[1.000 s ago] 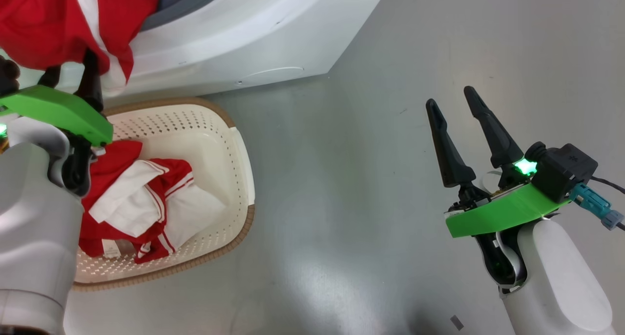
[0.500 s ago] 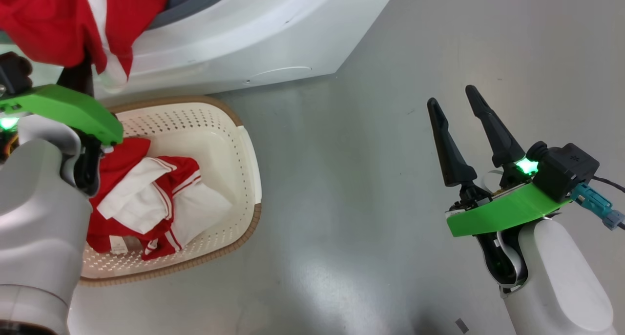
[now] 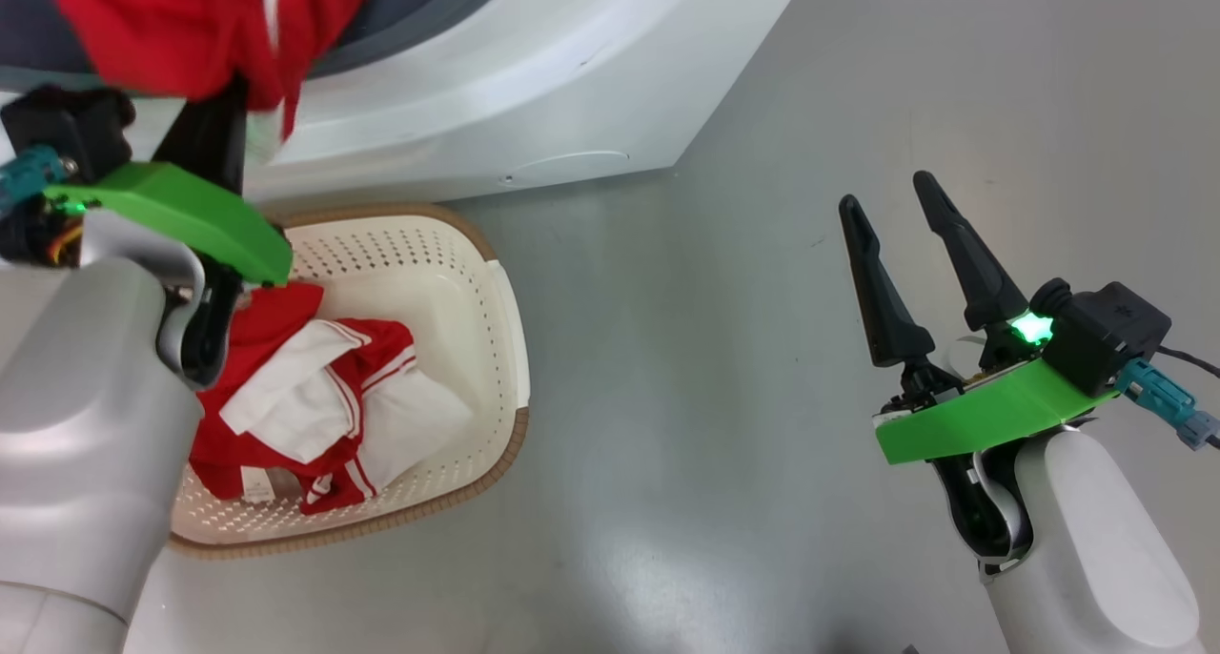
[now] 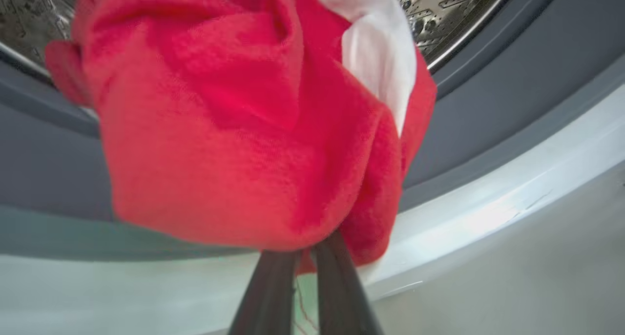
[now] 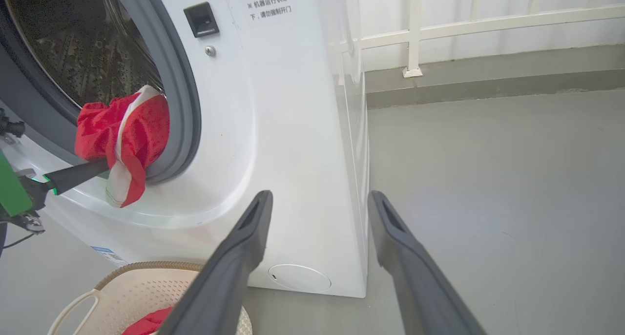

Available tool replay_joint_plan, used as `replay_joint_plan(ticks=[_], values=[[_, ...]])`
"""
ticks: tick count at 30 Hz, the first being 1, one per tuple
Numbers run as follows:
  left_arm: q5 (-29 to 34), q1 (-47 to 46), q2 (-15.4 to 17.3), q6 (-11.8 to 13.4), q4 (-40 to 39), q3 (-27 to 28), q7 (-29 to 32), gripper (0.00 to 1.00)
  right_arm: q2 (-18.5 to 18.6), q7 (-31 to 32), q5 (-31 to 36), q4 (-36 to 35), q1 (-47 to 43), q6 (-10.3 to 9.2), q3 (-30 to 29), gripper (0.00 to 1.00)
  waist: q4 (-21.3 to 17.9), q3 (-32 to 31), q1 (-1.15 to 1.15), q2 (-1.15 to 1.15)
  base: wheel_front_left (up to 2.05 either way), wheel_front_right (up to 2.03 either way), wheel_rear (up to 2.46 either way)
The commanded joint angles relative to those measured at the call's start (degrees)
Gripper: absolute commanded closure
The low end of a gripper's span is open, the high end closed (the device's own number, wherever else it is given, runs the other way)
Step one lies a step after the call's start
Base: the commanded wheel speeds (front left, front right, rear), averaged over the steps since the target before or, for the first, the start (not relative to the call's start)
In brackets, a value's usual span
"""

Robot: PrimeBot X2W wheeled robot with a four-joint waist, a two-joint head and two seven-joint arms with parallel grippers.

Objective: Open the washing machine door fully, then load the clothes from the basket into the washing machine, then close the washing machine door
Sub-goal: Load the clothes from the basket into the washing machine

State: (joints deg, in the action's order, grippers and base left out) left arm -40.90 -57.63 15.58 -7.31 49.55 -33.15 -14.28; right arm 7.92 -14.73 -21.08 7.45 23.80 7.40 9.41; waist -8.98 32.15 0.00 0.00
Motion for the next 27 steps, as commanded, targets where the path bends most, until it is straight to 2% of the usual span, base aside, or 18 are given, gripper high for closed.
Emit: replay_joint_plan(ticks=[1, 5, 11, 18, 23, 27], values=[[0.77, 0.63, 3.04, -0.13, -3.54, 1.35, -0.66, 1.0, 0.23, -0.27, 0.15, -1.0, -1.7, 0.09, 1.08, 0.0, 0.19, -0.69, 0.0, 0.0, 0.0, 0.0, 0.0], [0.75, 0.29, 3.82, 0.36, -6.34, 1.76, -0.39, 1.0, 0.36, -0.27, -0.14, -1.0, -1.9, 0.09, 1.18, 0.0, 0.12, -0.83, 0.0, 0.0, 0.0, 0.0, 0.0], [-0.68, -5.29, 4.75, 1.33, -7.29, 2.87, 5.01, 1.0, -0.03, -0.27, -0.54, -1.32, -0.81, 0.09, 2.25, 0.0, -1.78, 0.96, 0.0, 0.0, 0.0, 0.0, 0.0], [-2.53, -14.53, 5.73, 1.42, -1.26, 4.42, 11.18, 1.0, -1.78, -0.27, -0.64, -1.84, -0.37, 0.09, 2.03, 0.0, -5.78, 4.12, 0.0, 0.0, 0.0, 0.0, 0.0], [-1.73, -20.98, 6.39, 2.77, 4.62, 4.38, 13.44, 1.0, -2.83, -0.27, -0.63, -2.28, -0.22, 0.09, 1.93, 0.0, -7.91, 5.79, 0.0, 0.0, 0.0, 0.0, 0.0], [-1.02, -24.44, 5.7, 3.3, 8.99, 3.76, 14.03, 1.0, -3.39, -0.27, -0.47, -2.48, -0.05, 0.09, 2.0, 0.0, -8.53, 6.34, 0.0, 0.0, 0.0, 0.0, 0.0]])
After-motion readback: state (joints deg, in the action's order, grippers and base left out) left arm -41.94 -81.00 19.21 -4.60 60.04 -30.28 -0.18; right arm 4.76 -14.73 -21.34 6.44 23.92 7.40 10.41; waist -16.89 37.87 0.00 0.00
